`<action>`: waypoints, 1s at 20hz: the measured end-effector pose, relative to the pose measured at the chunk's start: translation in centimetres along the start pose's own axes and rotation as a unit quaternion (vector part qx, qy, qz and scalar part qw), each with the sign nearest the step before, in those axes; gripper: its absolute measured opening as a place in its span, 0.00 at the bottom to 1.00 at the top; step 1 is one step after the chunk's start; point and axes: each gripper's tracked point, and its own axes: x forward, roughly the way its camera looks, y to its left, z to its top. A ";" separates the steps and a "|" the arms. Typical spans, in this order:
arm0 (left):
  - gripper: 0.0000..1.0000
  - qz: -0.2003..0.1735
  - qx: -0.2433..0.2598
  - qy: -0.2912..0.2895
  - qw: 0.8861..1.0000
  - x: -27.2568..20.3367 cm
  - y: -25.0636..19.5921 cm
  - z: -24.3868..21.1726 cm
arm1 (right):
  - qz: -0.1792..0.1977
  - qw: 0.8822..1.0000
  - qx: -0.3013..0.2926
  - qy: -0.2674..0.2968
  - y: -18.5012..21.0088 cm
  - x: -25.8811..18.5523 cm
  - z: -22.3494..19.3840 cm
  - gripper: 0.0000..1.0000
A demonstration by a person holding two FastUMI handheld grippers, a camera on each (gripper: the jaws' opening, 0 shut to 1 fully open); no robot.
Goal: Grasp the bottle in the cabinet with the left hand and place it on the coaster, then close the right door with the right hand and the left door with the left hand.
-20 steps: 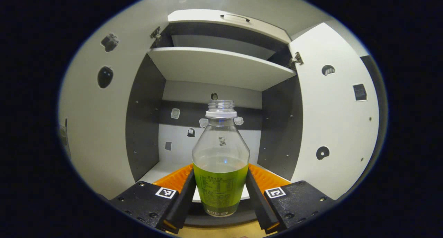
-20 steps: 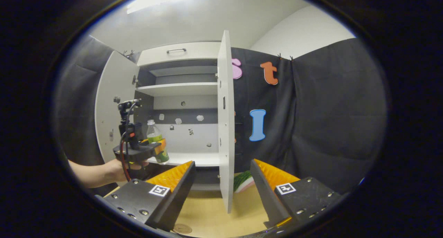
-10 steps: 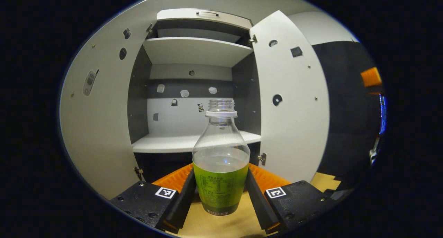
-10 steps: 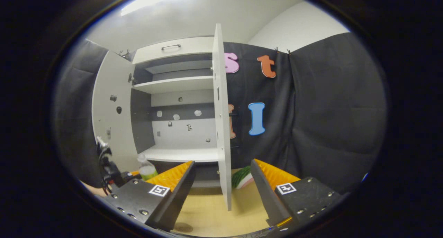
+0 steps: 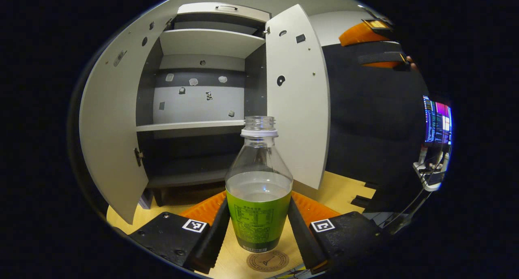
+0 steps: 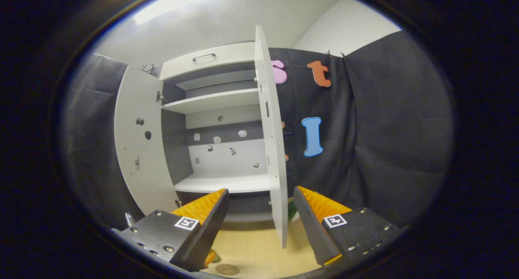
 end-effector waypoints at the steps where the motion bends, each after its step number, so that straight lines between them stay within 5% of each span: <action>1: 0.78 -0.002 0.002 0.013 1.000 -0.2 -0.3 -1.4 | 0.004 1.000 0.002 -0.003 0.3 0.0 0.1 0.94; 13: 0.79 -0.058 0.008 0.044 0.997 0.6 -1.8 -8.5 | 0.032 0.999 -0.022 0.024 3.6 2.2 -1.7 0.94; 20: 0.86 -0.082 0.054 0.054 0.994 0.1 -1.9 -9.3 | 0.039 0.998 -0.030 0.026 5.3 4.4 -1.7 0.94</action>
